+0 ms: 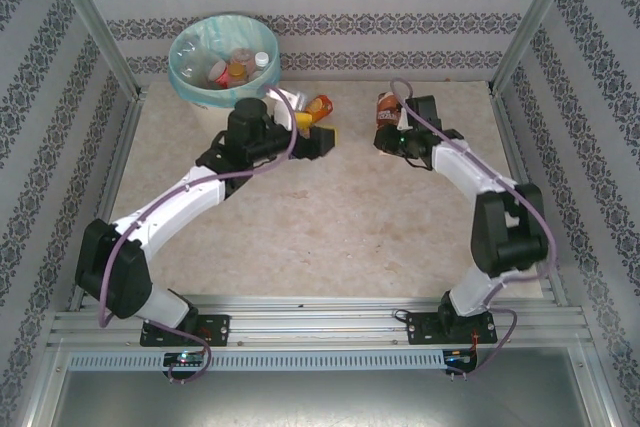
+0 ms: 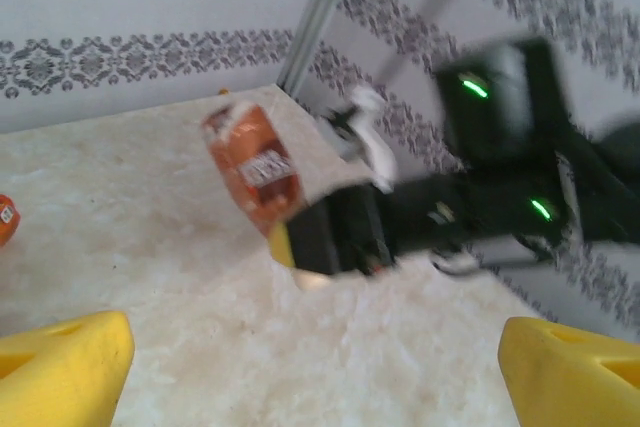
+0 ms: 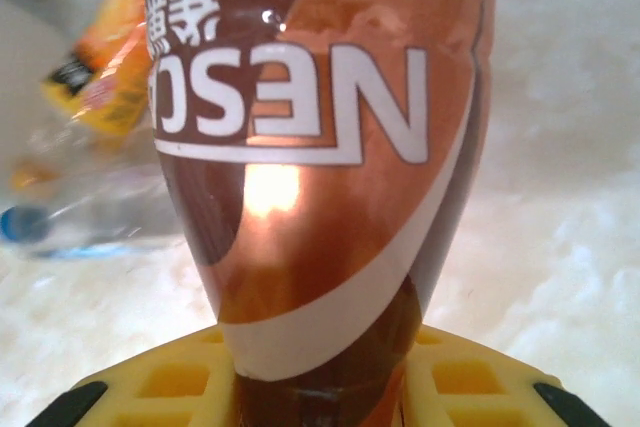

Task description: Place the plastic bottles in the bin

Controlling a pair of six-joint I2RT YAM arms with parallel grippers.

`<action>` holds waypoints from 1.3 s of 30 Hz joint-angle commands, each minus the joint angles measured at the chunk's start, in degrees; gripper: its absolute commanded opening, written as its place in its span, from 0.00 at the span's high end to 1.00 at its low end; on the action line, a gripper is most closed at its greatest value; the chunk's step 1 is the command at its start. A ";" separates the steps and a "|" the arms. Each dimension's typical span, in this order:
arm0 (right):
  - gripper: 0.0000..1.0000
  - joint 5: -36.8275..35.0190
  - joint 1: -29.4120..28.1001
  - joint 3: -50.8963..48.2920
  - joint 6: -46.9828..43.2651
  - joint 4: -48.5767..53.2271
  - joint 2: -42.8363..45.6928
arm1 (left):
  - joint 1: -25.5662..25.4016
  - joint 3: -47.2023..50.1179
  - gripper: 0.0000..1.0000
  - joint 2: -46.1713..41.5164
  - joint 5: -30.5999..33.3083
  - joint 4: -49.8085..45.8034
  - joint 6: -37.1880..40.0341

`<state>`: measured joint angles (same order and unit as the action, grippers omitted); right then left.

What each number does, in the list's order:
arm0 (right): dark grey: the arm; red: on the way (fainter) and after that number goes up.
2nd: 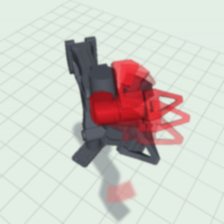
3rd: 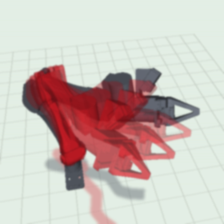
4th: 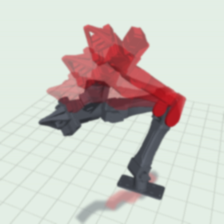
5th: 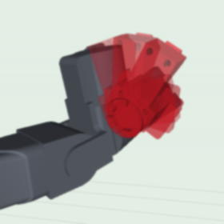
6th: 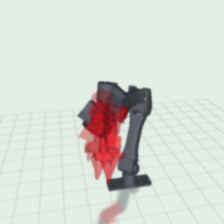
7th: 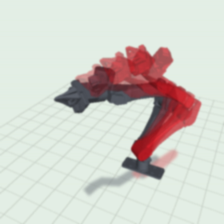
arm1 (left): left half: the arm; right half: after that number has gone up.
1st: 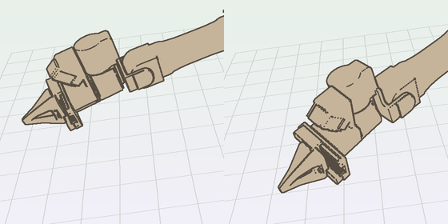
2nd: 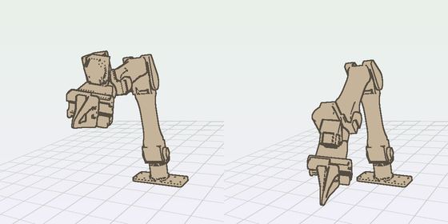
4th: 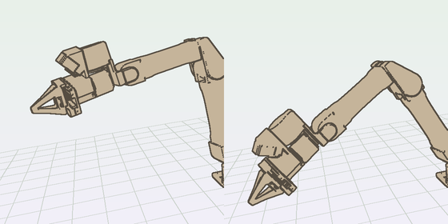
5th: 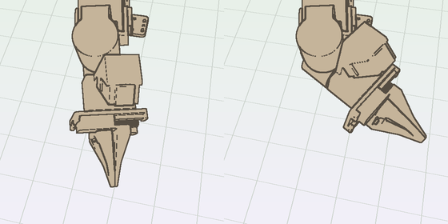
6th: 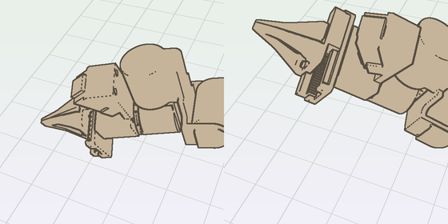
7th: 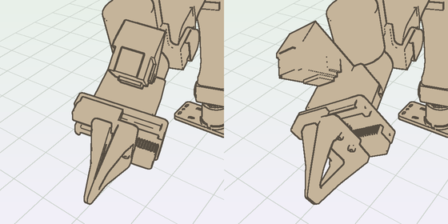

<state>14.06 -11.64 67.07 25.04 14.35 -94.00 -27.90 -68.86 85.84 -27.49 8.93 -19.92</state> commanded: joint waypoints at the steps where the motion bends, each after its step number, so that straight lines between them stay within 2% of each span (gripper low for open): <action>1: 0.74 5.85 -4.09 -5.98 0.42 -5.93 8.24 | 4.19 -3.23 0.08 2.42 -6.91 7.21 -10.78; 5: 0.75 8.84 -8.90 -9.77 0.97 -10.78 16.92 | 5.55 -4.60 0.08 3.98 -10.51 8.13 -12.68; 8: 0.74 10.10 -13.56 -9.11 -2.74 -11.56 20.65 | 5.75 -4.77 0.08 4.05 -13.13 8.64 -13.24; 14: 0.74 14.91 -17.83 -6.12 -4.03 -10.88 21.78 | 5.74 -1.99 0.08 0.39 -17.88 13.32 -15.67; 19: 0.74 17.99 -20.32 -6.34 -4.42 -14.71 22.67 | 6.01 -0.30 0.09 -1.80 -19.92 15.91 -17.79; 23: 0.73 20.16 -21.47 -6.65 -4.28 -16.80 22.90 | 6.40 0.74 0.14 -2.35 -22.30 18.99 -20.80; 27: 0.72 20.10 -21.89 -6.93 -3.86 -17.45 23.60 | 6.43 1.56 0.25 -3.08 -24.35 20.25 -21.96; 31: 0.69 19.52 -22.20 -7.47 -3.49 -17.79 24.51 | 6.60 3.48 0.37 -5.51 -22.51 19.56 -20.75; 33: 0.61 18.62 -22.42 -7.65 -3.36 -17.61 25.02 | 6.92 3.82 0.45 -6.85 -21.51 19.11 -20.46; 35: 0.45 16.96 -22.59 -8.00 -3.42 -17.21 25.64 | 7.19 3.72 0.51 -8.00 -20.56 18.95 -20.59; 39: 0.26 14.36 -22.98 -8.46 -3.83 -17.39 26.88 | 8.33 3.01 0.52 -10.88 -17.83 17.55 -19.43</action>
<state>30.72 -34.02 59.00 21.74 -0.78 -68.86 -20.80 -65.36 78.02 -47.68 25.10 -40.77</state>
